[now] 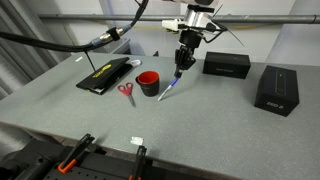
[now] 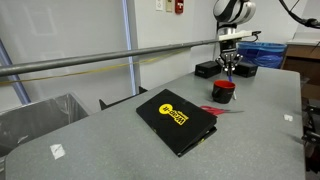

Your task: Pick the marker from the cup and put it on the table

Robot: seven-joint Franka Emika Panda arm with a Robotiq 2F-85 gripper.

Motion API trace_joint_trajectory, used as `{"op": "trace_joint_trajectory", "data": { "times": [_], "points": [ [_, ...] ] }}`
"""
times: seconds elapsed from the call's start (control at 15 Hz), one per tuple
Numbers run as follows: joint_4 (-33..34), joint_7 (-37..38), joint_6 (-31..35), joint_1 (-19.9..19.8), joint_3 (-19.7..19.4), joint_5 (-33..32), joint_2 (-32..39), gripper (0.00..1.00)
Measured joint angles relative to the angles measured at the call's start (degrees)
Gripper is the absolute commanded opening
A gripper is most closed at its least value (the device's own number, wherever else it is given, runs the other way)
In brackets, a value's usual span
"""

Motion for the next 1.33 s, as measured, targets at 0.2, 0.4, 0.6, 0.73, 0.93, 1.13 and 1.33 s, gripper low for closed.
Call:
{"op": "trace_joint_trajectory", "data": {
  "times": [0.2, 0.4, 0.6, 0.73, 0.93, 1.13, 1.33],
  "points": [
    [1.54, 1.6, 4.0, 0.84, 0.02, -0.06, 1.16, 0.49],
    [1.63, 2.05, 7.77, 1.35, 0.02, -0.18, 1.25, 0.71],
    [1.63, 2.18, 9.96, 1.42, 0.01, -0.23, 1.25, 0.94],
    [1.63, 2.19, 10.81, 1.42, 0.01, -0.23, 1.25, 1.0],
    [1.66, 2.2, 11.16, 1.42, 0.01, -0.23, 1.24, 1.0],
    [1.63, 2.19, 11.15, 1.42, 0.01, -0.23, 1.23, 1.0],
    [1.52, 2.19, 11.15, 1.42, 0.01, -0.23, 1.24, 1.0]
  ]
}}
